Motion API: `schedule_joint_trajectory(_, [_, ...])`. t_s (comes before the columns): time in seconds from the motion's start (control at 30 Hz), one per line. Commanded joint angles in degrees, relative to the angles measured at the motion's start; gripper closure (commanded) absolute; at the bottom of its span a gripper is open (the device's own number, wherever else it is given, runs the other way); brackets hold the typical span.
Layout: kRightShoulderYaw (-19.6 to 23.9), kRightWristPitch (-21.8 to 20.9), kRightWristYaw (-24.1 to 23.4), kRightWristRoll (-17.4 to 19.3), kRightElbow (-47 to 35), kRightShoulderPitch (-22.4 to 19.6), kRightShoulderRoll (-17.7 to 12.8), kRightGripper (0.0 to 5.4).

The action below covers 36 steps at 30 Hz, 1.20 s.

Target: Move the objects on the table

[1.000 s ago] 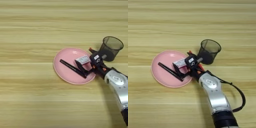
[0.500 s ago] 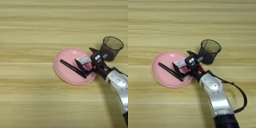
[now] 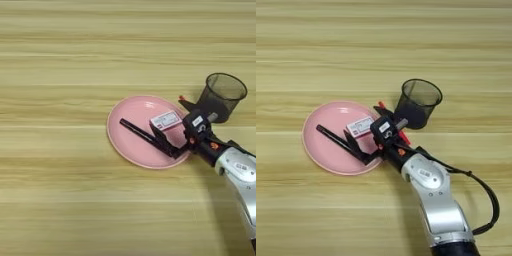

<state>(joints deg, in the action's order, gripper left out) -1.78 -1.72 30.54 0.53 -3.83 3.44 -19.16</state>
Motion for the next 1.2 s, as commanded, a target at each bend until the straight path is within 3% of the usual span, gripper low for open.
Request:
schedule_joint_trajectory(0.03, [0.7, 0.6, 0.3, 1.1, -6.3, 0.4, -1.9, 0.04])
schedule_joint_trajectory(0.4, [0.8, 3.1, 2.0, 1.0, -10.2, 3.6, -3.2, 0.04])
schedule_joint_trajectory(1.2, [-1.9, 4.2, 3.3, -1.3, -3.3, 2.0, -3.8, 0.04])
